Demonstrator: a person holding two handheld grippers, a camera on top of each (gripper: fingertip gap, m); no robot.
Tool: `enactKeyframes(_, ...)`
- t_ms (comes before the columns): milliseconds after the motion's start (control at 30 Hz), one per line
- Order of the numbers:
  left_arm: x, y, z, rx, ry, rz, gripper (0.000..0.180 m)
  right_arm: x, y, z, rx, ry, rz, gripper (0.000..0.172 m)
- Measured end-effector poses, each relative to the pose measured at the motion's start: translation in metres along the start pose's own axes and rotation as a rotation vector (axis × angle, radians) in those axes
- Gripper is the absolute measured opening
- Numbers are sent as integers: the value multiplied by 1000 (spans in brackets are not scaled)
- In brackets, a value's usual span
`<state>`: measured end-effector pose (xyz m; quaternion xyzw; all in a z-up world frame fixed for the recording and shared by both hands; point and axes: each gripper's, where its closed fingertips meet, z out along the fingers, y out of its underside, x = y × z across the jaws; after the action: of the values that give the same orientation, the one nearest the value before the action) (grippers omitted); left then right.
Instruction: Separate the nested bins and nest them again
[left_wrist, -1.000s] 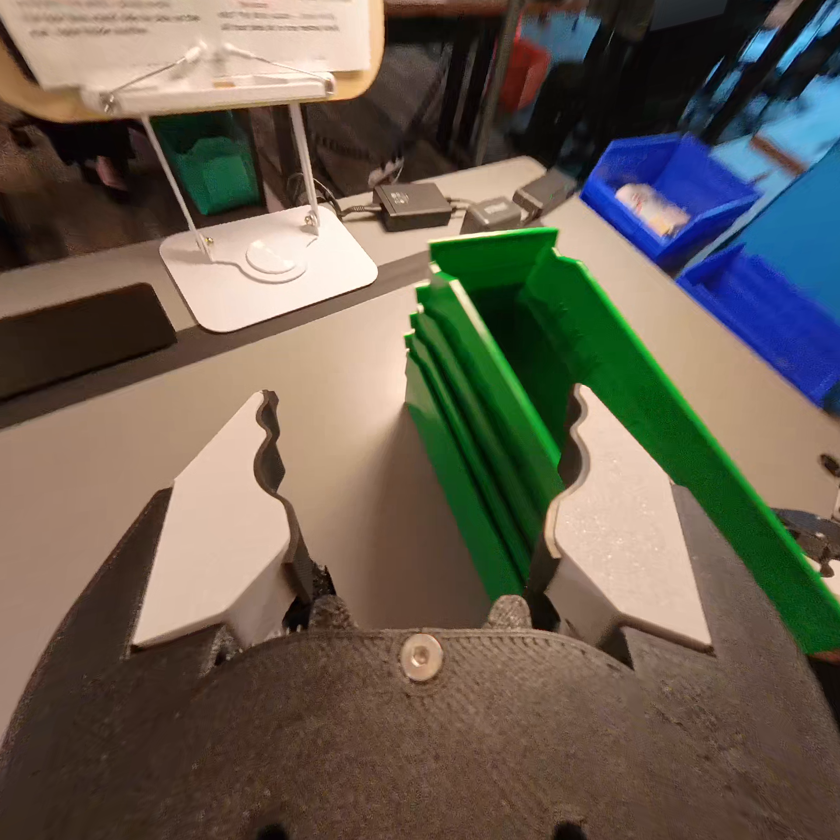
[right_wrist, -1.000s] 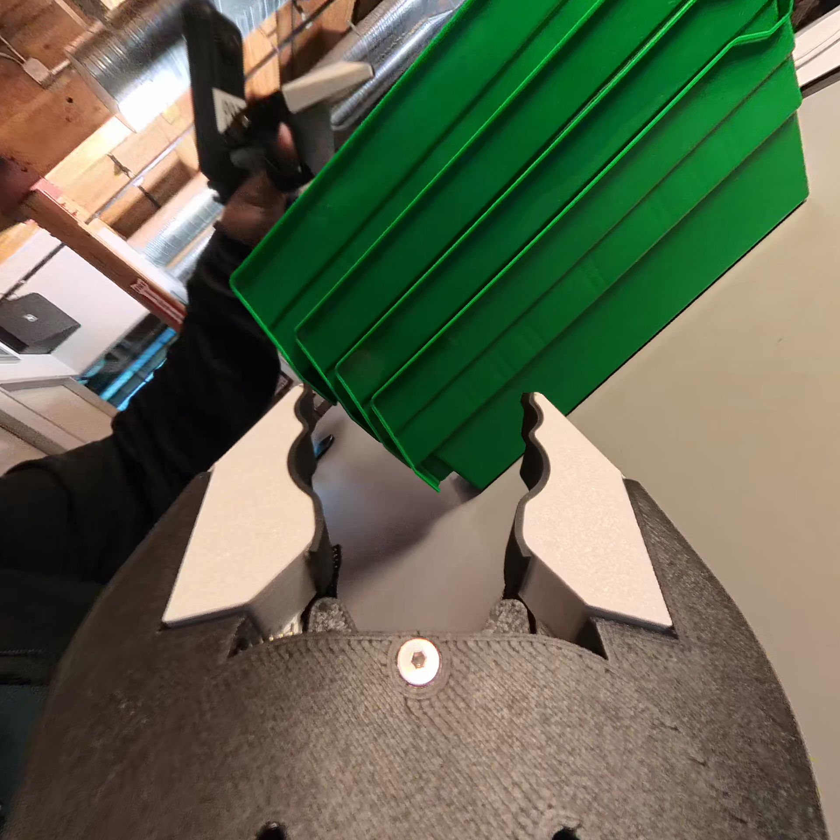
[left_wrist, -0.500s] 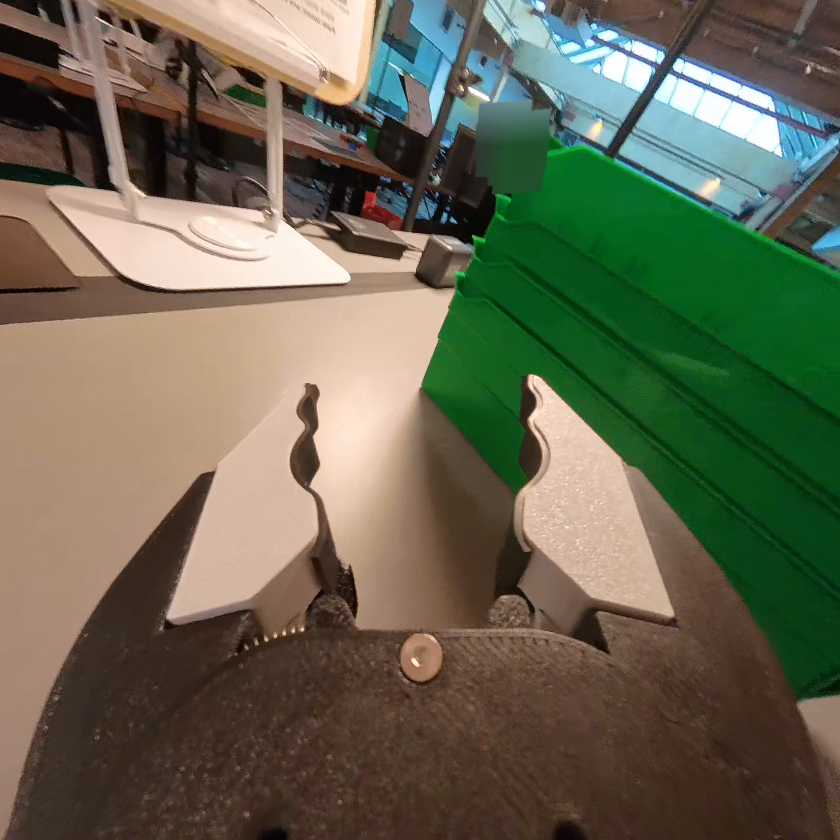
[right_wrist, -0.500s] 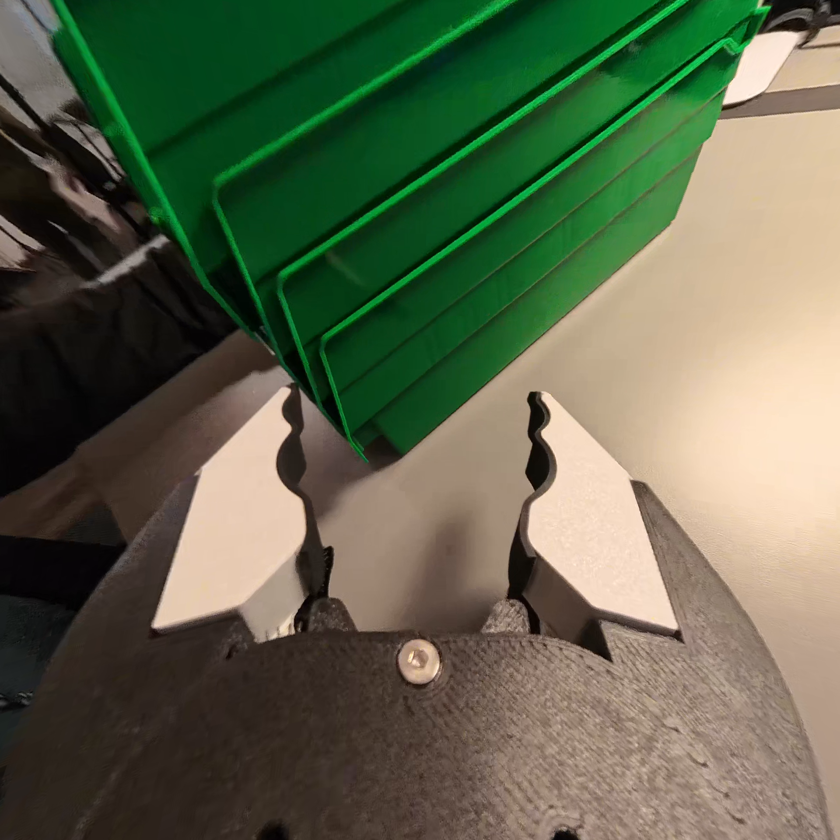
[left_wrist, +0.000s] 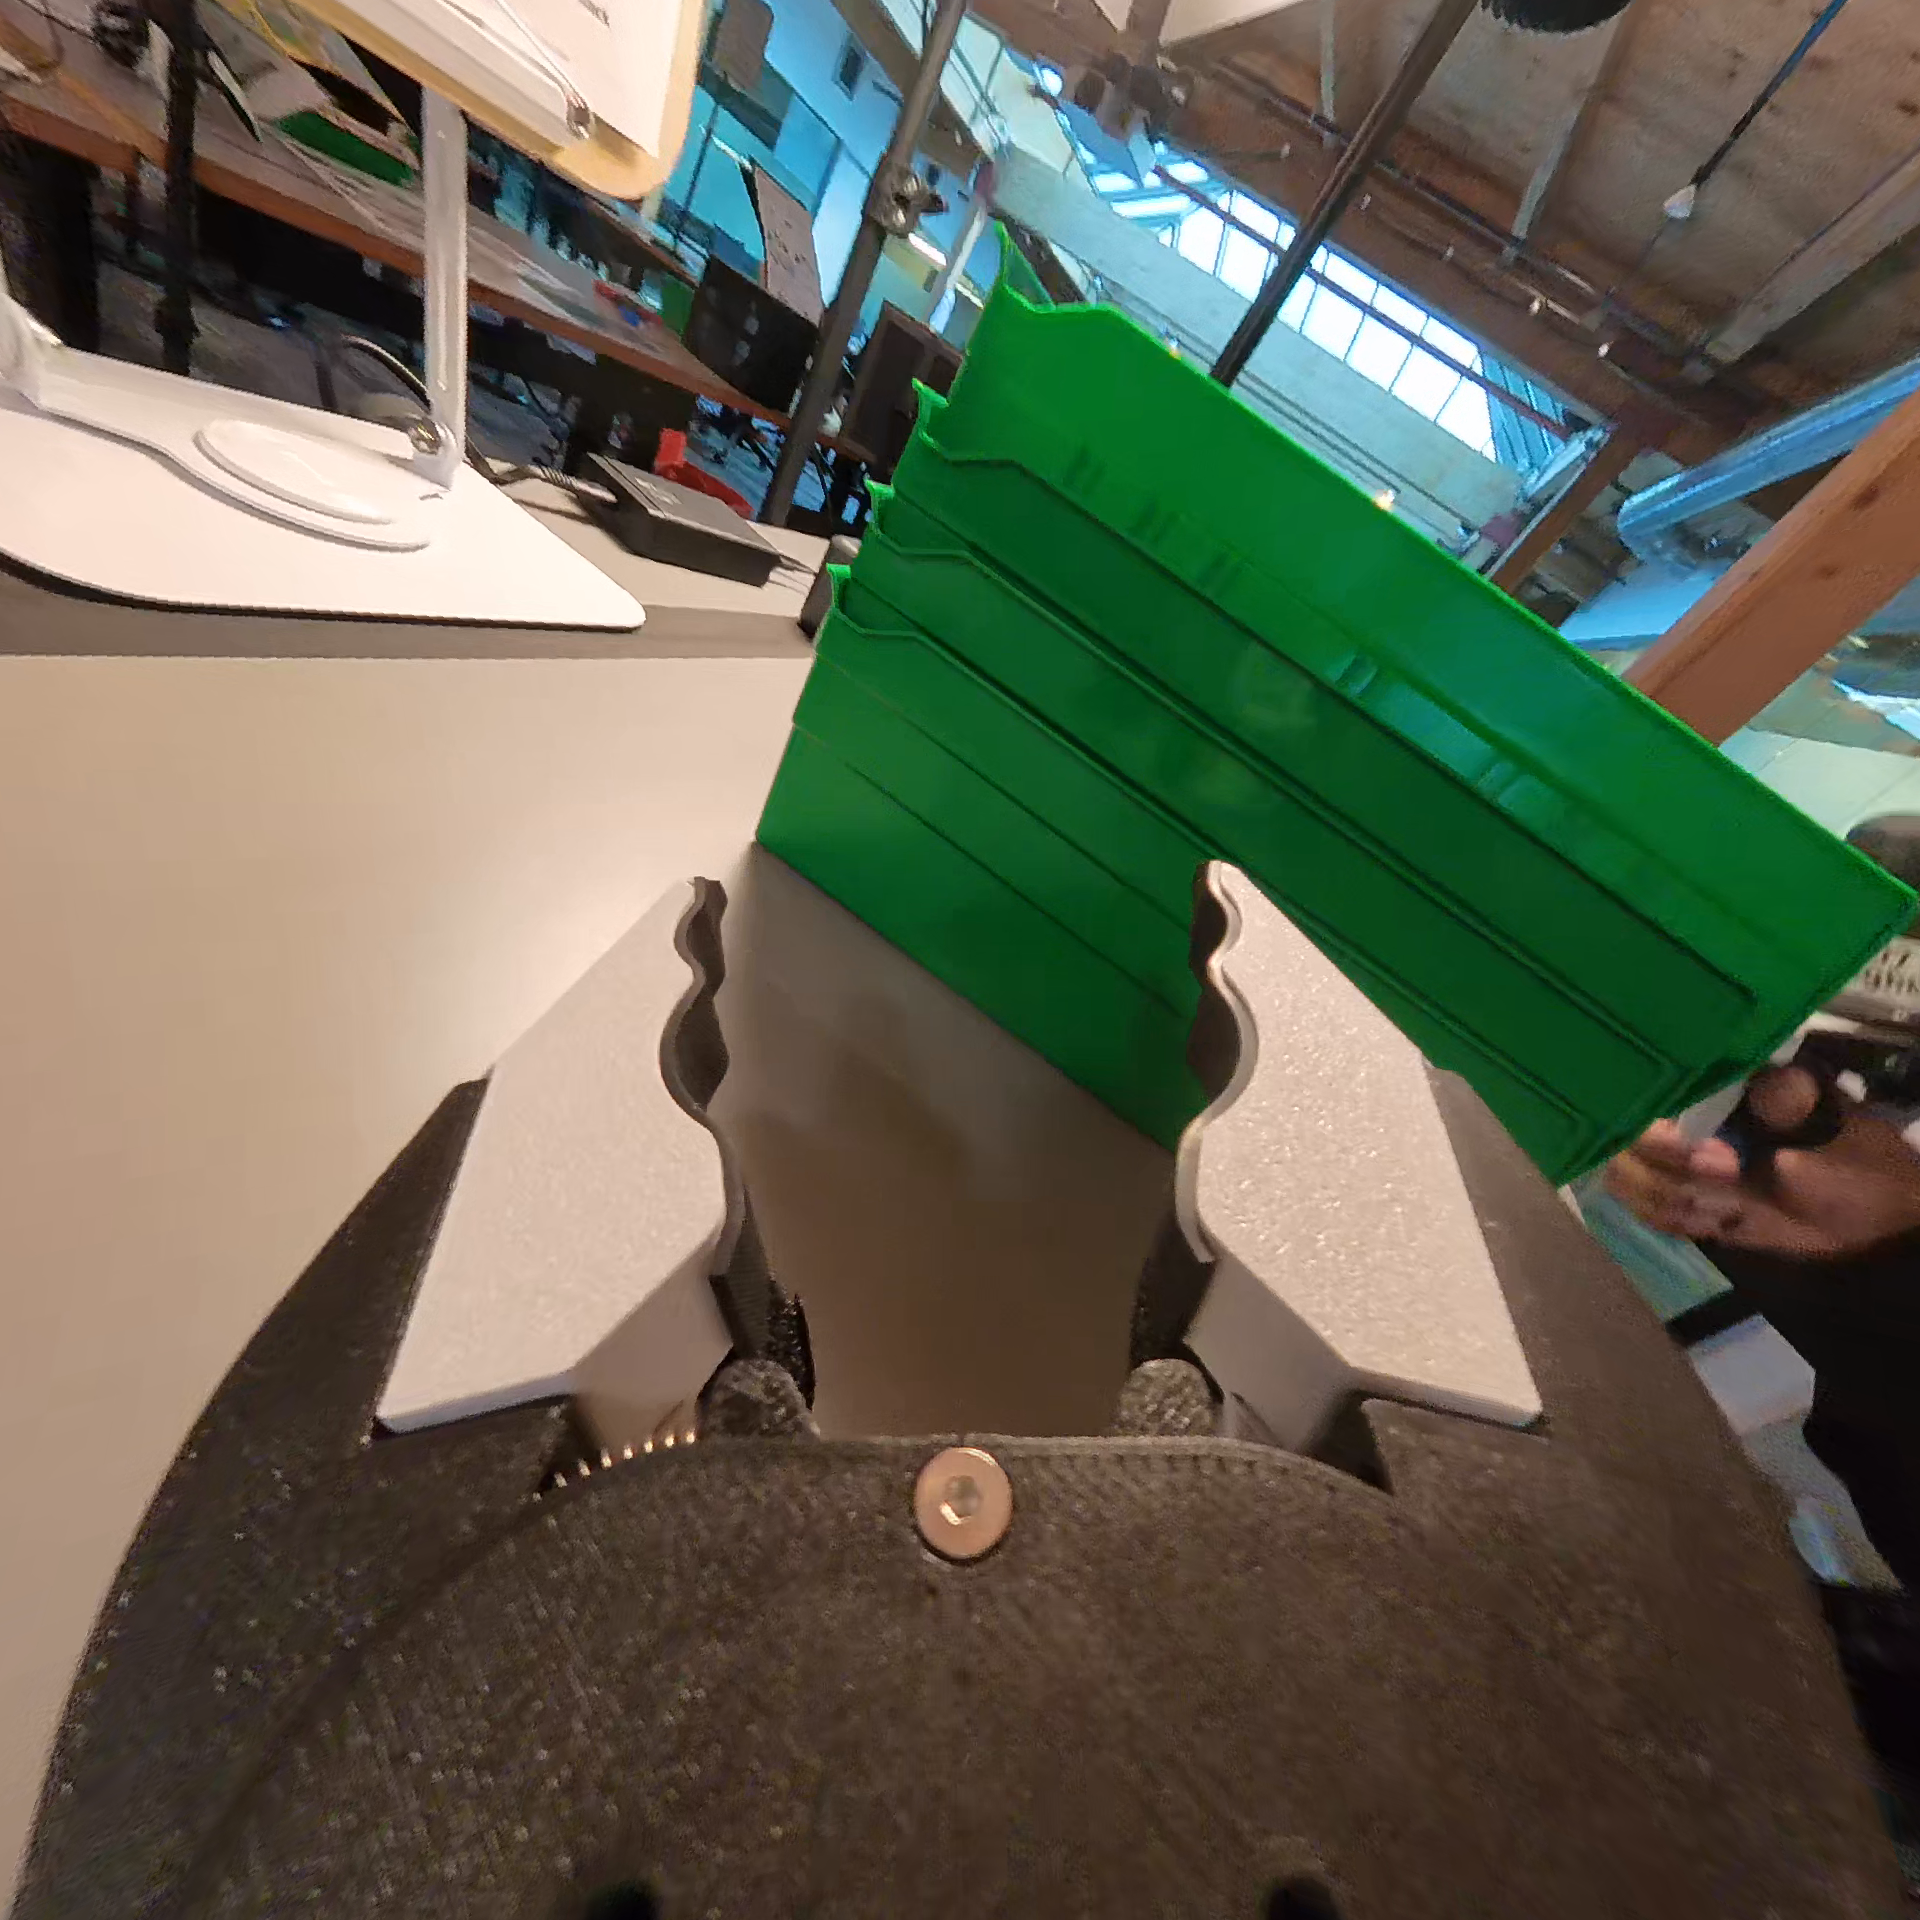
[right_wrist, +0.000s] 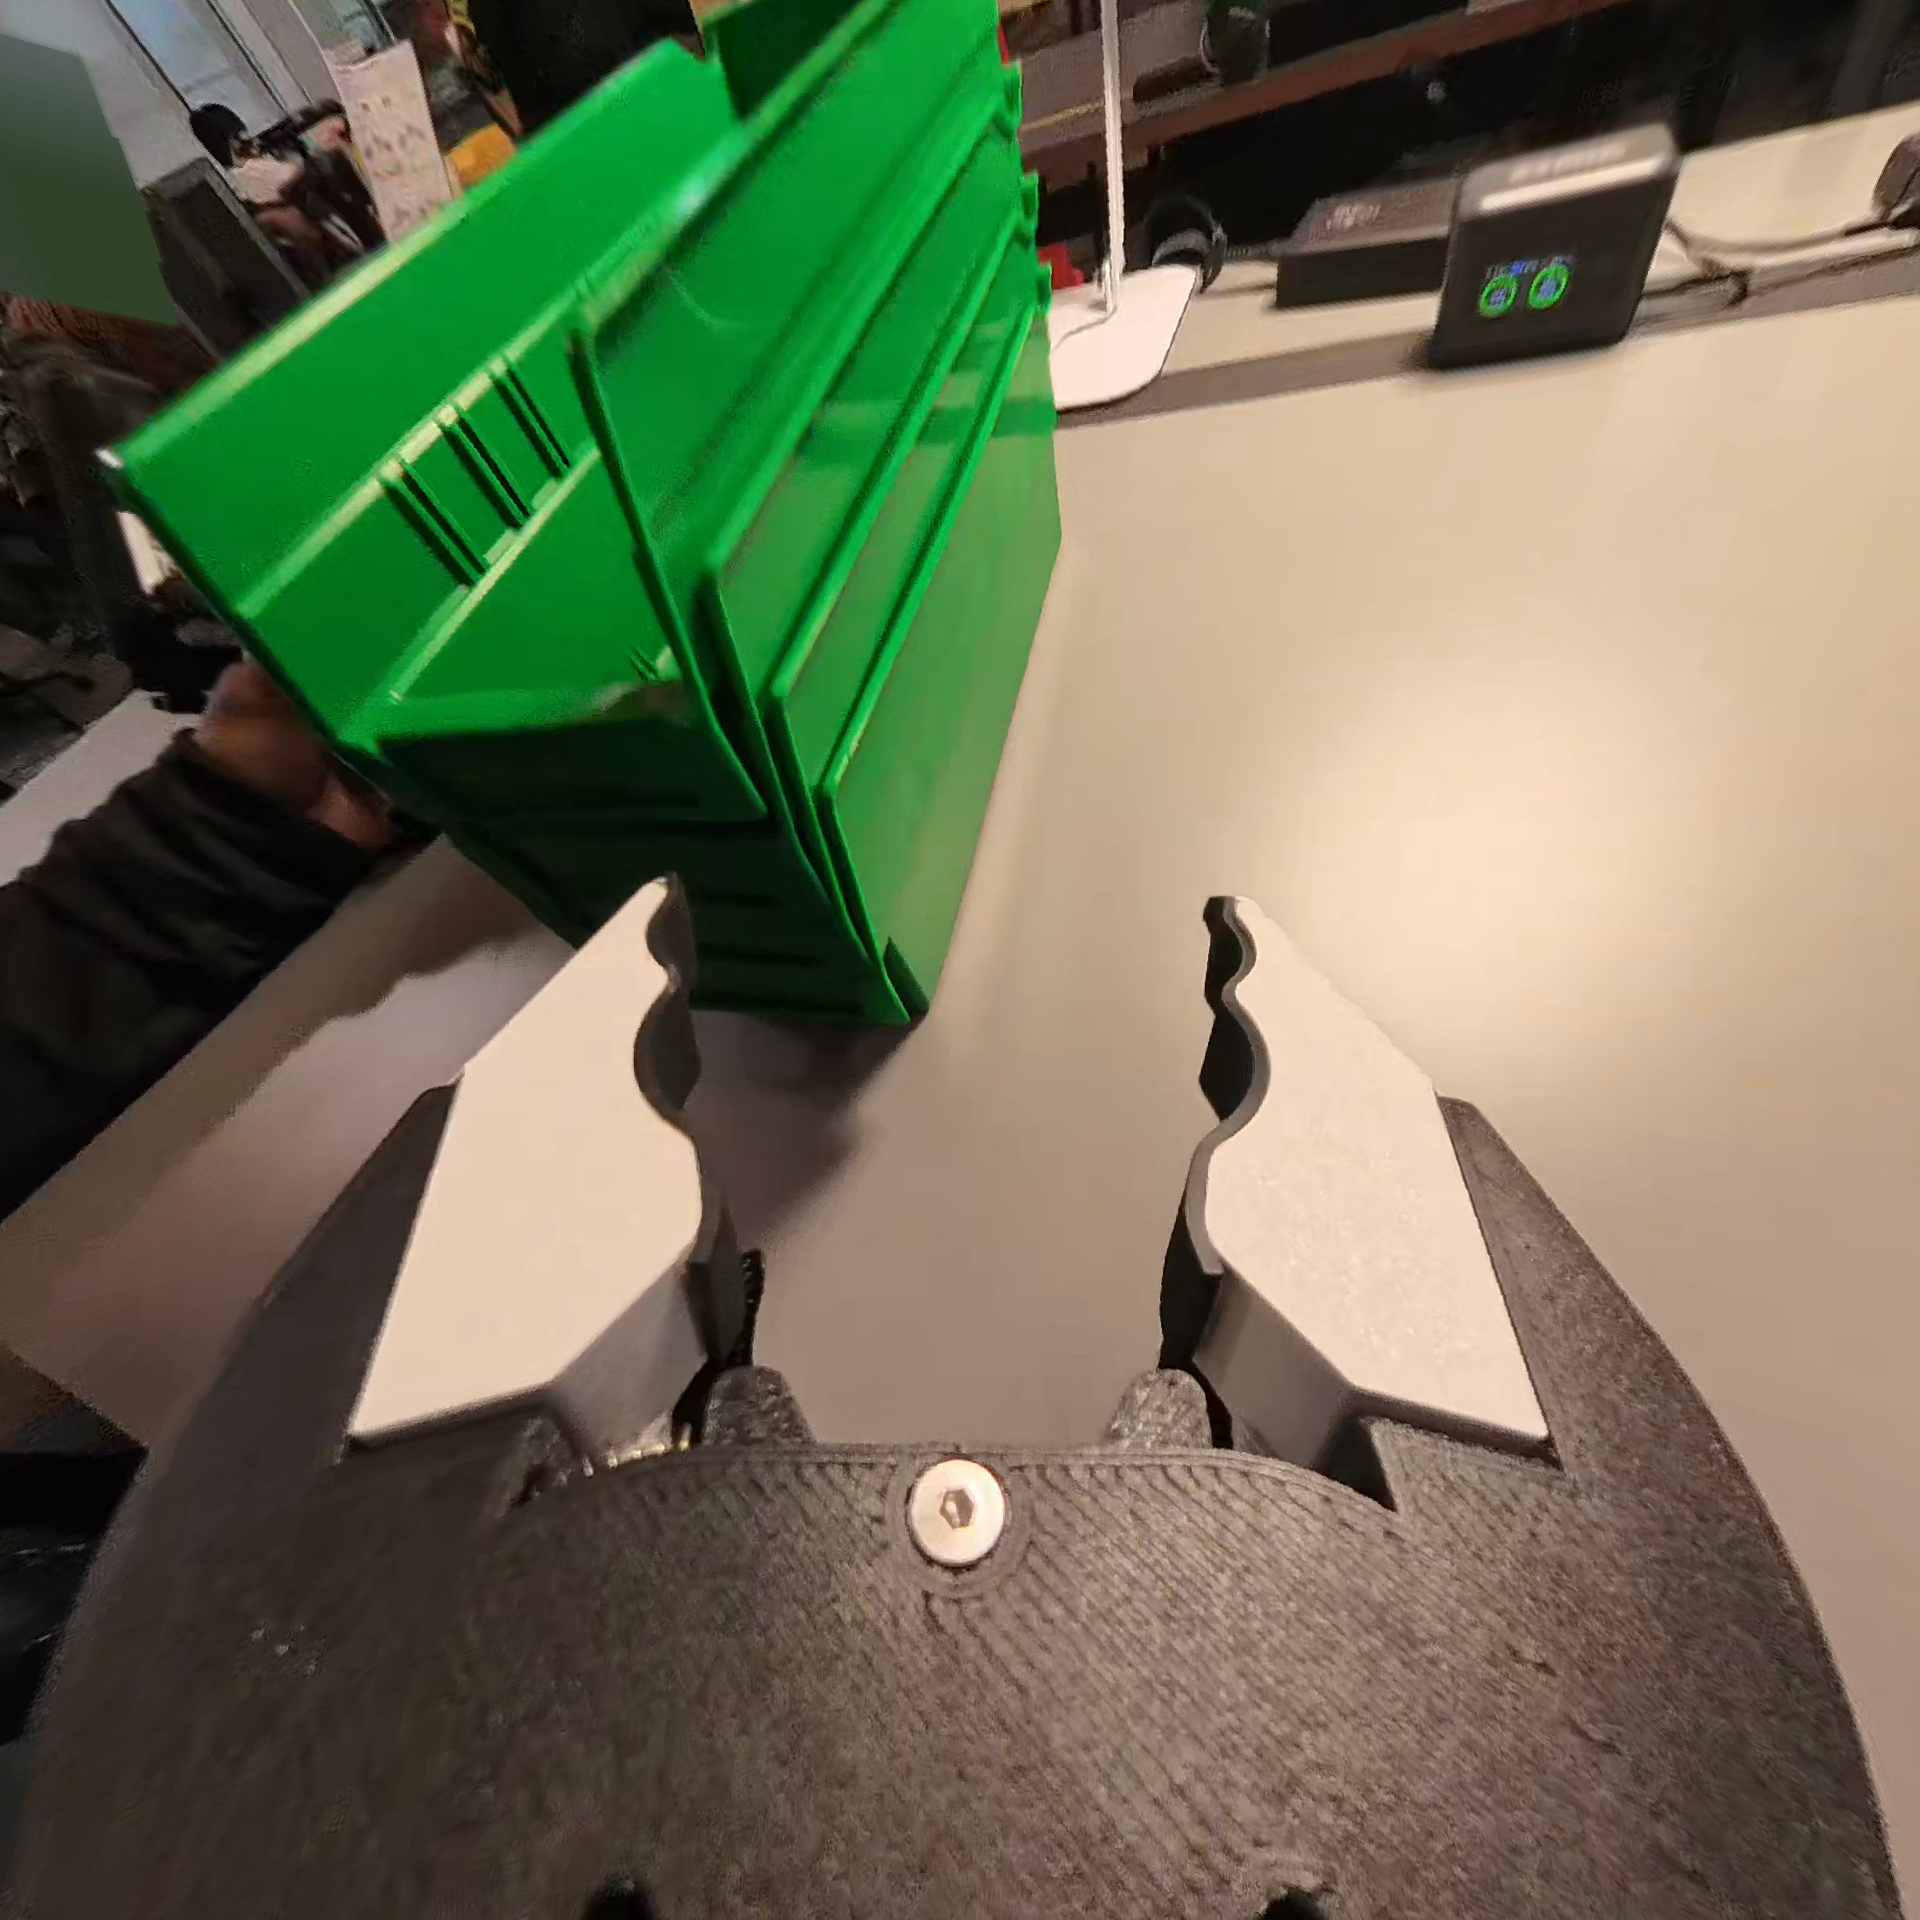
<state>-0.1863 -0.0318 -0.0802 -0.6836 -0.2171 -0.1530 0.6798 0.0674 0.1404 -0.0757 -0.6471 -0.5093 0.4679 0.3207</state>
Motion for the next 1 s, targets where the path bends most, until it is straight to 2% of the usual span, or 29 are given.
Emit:
enactKeyframes(167,0,8,6,-53,-50,61,91,-26,-69,-7,18,-34,-130,110)
enactKeyframes(233,-4,8,6,-47,-86,65,92,-47,-100,4,5,-72,-176,115)
enactKeyframes(367,-8,9,4,-47,-110,36,90,-95,-137,45,-102,-202,-236,121)
enactKeyframes(433,-6,10,4,-54,-97,34,89,-99,-141,70,-217,-187,-270,123)
enactKeyframes(533,-5,11,5,-61,-83,28,88,-83,-136,102,-434,-94,-336,127)
enactKeyframes(700,-1,16,4,-94,-53,13,85,-72,-118,132,-699,-54,-275,128)
enactKeyframes(1000,6,25,6,-139,-56,80,84,-60,-113,142,-812,94,-319,129)
